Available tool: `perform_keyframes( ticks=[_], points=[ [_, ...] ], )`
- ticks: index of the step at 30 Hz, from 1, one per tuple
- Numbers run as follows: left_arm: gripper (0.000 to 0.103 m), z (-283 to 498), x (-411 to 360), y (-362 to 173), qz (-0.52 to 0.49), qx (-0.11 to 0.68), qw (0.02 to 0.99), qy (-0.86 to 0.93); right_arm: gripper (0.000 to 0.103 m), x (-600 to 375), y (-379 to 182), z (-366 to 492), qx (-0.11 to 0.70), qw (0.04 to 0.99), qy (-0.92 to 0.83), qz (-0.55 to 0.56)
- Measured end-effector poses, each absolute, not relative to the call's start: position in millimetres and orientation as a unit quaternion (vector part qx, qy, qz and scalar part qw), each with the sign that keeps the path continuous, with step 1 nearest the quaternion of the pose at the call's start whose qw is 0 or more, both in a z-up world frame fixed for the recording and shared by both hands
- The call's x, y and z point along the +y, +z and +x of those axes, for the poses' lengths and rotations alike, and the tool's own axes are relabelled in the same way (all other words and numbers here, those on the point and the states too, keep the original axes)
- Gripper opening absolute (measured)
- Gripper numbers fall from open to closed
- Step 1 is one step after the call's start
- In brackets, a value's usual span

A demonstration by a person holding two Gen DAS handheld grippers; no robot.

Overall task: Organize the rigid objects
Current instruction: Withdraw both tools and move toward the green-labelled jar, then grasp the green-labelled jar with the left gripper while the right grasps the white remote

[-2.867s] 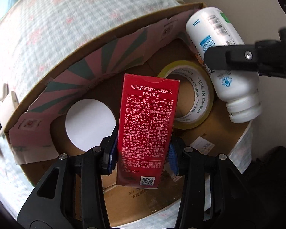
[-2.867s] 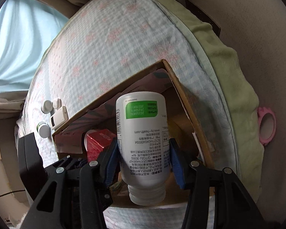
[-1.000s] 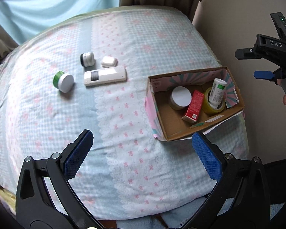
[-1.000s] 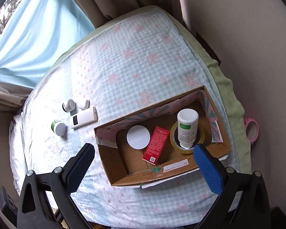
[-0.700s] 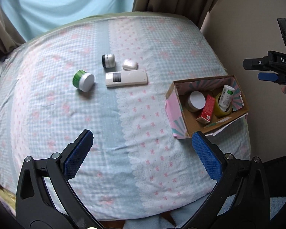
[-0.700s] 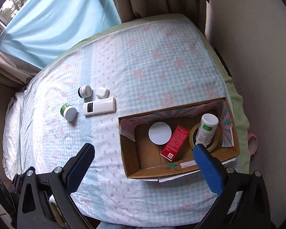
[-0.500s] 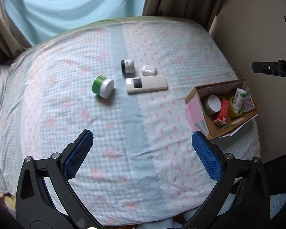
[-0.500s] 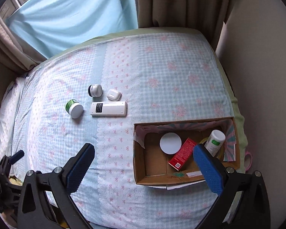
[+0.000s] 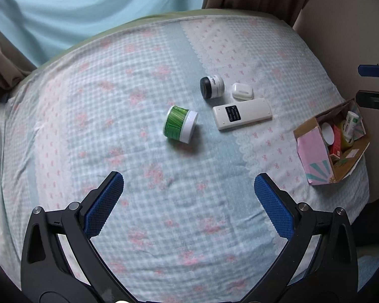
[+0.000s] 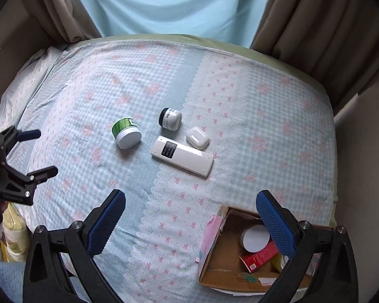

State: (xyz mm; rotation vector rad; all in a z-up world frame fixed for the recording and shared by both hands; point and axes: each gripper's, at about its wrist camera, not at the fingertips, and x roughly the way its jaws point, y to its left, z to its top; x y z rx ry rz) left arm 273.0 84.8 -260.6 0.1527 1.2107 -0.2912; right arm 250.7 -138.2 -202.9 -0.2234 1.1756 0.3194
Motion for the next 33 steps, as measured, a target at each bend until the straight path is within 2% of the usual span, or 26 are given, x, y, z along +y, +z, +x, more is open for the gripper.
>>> perform_keyframes(
  ticks=[6,9,16,19,22,31,33],
  points=[
    [0.103,319,92,-293,0.071,0.586,0.797,-0.127,0.102,-103,-256,285,0.557,0.763,0.241,-0.222],
    [0.103,340,90,-314,0.06,0.604,0.785,-0.126,0.093,-92,-285,304,0.561,0.733,0.271,-0.271],
    [0.103,389,72,-367,0.075,0.628,0.765,-0.123,0.088,-66,-361,330,0.557,0.661,0.325,-0.384],
    [0.103,406,65,-390,0.082,0.639,0.755,-0.121,0.088,-58,-390,339,0.558,0.638,0.343,-0.405],
    [0.103,417,61,-406,0.081,0.645,0.75,-0.122,0.077,-48,-414,345,0.562,0.615,0.358,-0.421],
    [0.097,438,54,-442,0.073,0.669,0.725,-0.144,0.076,-36,-460,351,0.576,0.559,0.38,-0.46],
    [0.09,440,50,-449,0.077,0.675,0.719,-0.149,0.076,-34,-466,351,0.577,0.552,0.383,-0.465]
  ],
)
